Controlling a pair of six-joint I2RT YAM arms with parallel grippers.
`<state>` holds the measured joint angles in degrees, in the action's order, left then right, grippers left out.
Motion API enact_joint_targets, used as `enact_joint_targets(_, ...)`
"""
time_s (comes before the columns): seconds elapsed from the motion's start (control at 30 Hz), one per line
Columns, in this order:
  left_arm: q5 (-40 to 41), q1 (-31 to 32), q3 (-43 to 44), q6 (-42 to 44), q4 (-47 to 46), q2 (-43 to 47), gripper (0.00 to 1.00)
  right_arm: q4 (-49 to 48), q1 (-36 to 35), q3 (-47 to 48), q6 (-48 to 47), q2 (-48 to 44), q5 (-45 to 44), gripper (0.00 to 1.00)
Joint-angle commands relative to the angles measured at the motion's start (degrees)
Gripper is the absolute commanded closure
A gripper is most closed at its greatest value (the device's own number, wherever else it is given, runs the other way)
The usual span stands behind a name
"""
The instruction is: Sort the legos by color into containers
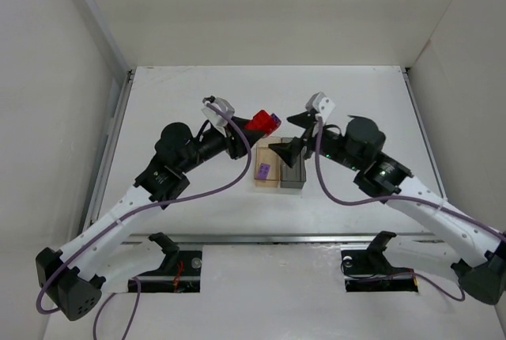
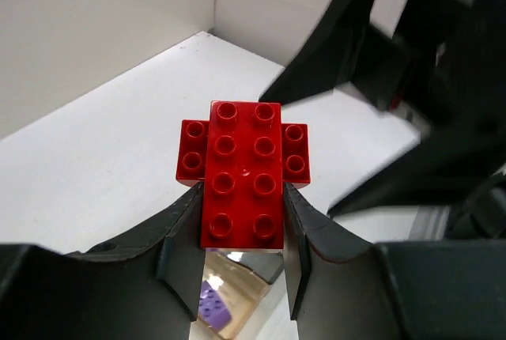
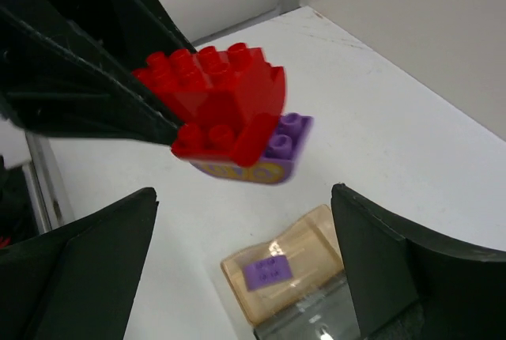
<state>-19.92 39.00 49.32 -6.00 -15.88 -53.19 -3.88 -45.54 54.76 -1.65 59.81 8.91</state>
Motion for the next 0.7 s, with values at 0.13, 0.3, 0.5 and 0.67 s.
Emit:
enact_joint_targets(0.13,-12.23,0.2,3.23,27.68,4.53,2.65,1.0,26.16,13.37,18.24,-14.4,1.85,30.98,0.04)
enact_joint_targets(0.3,-17.69,0.2,6.14,34.47,9.99,1.25,1.0,37.98,13.37,27.32,-19.18,10.14,41.85,0.05)
enact_joint_targets(0.5,-14.8,0.2,5.61,39.82,9.38,1.25,1.0,38.25,17.5,29.35,-17.0,14.19,49.97,0.05)
enact_joint_targets(0.67,-13.48,0.2,5.08,42.12,8.77,1.25,1.0,26.77,18.2,26.11,-4.28,14.72,52.96,0.05)
